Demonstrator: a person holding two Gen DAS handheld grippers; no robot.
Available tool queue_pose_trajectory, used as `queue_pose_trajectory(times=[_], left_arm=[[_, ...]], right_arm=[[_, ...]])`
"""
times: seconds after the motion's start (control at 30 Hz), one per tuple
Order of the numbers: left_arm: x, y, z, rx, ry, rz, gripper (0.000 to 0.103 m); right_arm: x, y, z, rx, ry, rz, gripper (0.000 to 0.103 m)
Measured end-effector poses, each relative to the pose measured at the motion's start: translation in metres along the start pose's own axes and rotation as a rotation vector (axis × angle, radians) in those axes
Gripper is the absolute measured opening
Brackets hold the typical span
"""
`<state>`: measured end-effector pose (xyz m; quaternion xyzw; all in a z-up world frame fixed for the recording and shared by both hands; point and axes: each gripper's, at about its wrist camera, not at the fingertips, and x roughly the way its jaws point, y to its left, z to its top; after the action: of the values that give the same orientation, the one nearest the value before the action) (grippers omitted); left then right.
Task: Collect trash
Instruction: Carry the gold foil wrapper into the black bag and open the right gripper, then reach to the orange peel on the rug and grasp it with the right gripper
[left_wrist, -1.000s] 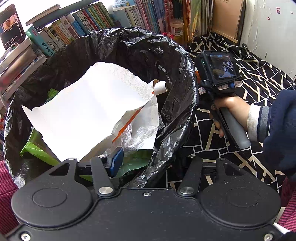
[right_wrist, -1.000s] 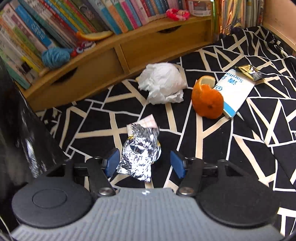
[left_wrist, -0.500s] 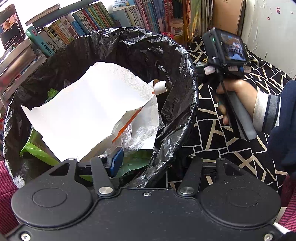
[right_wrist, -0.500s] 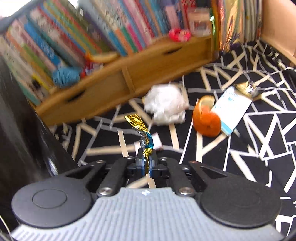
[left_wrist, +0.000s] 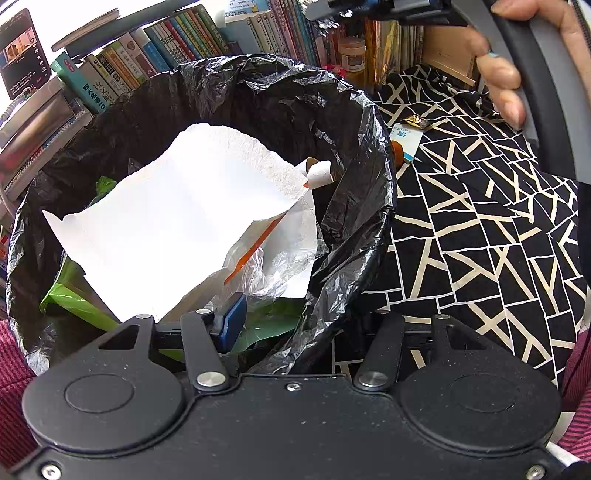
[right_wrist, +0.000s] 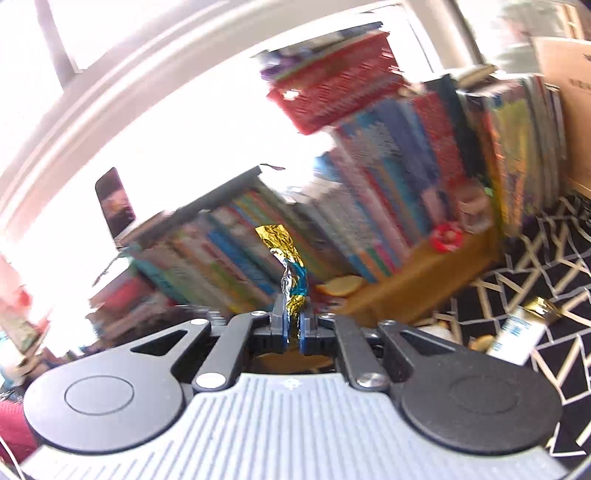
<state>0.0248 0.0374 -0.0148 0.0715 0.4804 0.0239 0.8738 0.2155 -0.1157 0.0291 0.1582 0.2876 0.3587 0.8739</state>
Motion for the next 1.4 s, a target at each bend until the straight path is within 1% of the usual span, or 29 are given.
queue_pose_trajectory(times=[0.1, 0.2, 0.3, 0.37, 0.47, 0.5, 0.53, 0.57, 0.63, 0.73, 0.87, 0.93, 1.0, 1.17, 1.37, 1.4], left_arm=[[0.0, 0.0, 0.0, 0.0, 0.001, 0.0, 0.054], [0.0, 0.0, 0.0, 0.0, 0.0, 0.0, 0.054], [0.0, 0.0, 0.0, 0.0, 0.0, 0.0, 0.054], [0.0, 0.0, 0.0, -0.001, 0.0, 0.0, 0.054], [0.0, 0.0, 0.0, 0.0, 0.0, 0.0, 0.054], [0.0, 0.0, 0.0, 0.0, 0.0, 0.0, 0.054], [0.0, 0.0, 0.0, 0.0, 0.0, 0.0, 0.054], [0.0, 0.0, 0.0, 0.0, 0.0, 0.0, 0.054], [0.0, 0.0, 0.0, 0.0, 0.0, 0.0, 0.054], [0.0, 0.0, 0.0, -0.001, 0.0, 0.0, 0.054], [0.0, 0.0, 0.0, 0.0, 0.0, 0.0, 0.054], [0.0, 0.0, 0.0, 0.0, 0.0, 0.0, 0.054], [0.0, 0.0, 0.0, 0.0, 0.0, 0.0, 0.054], [0.0, 0.0, 0.0, 0.0, 0.0, 0.0, 0.054], [0.0, 0.0, 0.0, 0.0, 0.0, 0.0, 0.054], [0.0, 0.0, 0.0, 0.0, 0.0, 0.0, 0.054]], right_arm=[[-0.006, 0.022, 0.0, -0.042, 0.014, 0.096, 0.011], [-0.005, 0.041, -0.005, -0.088, 0.046, 0.17, 0.014], [-0.005, 0.057, -0.012, -0.131, 0.076, 0.217, 0.014], [-0.003, 0.063, -0.017, -0.152, 0.09, 0.231, 0.015], [0.003, 0.064, -0.023, -0.149, 0.124, 0.235, 0.021], [0.004, 0.064, -0.025, -0.146, 0.135, 0.234, 0.027], [0.005, 0.064, -0.027, -0.148, 0.143, 0.229, 0.036], [0.005, 0.064, -0.028, -0.152, 0.146, 0.224, 0.04], [0.005, 0.065, -0.029, -0.161, 0.147, 0.223, 0.053], [0.004, 0.065, -0.029, -0.164, 0.143, 0.23, 0.061], [0.004, 0.061, -0.027, -0.143, 0.132, 0.217, 0.069], [0.004, 0.057, -0.025, -0.122, 0.123, 0.207, 0.076], [0.003, 0.054, -0.023, -0.106, 0.111, 0.197, 0.079], [-0.002, 0.048, -0.017, -0.078, 0.079, 0.176, 0.086], [-0.004, 0.034, -0.008, -0.041, 0.034, 0.115, 0.091], [-0.005, 0.03, -0.008, -0.033, 0.023, 0.1, 0.093]])
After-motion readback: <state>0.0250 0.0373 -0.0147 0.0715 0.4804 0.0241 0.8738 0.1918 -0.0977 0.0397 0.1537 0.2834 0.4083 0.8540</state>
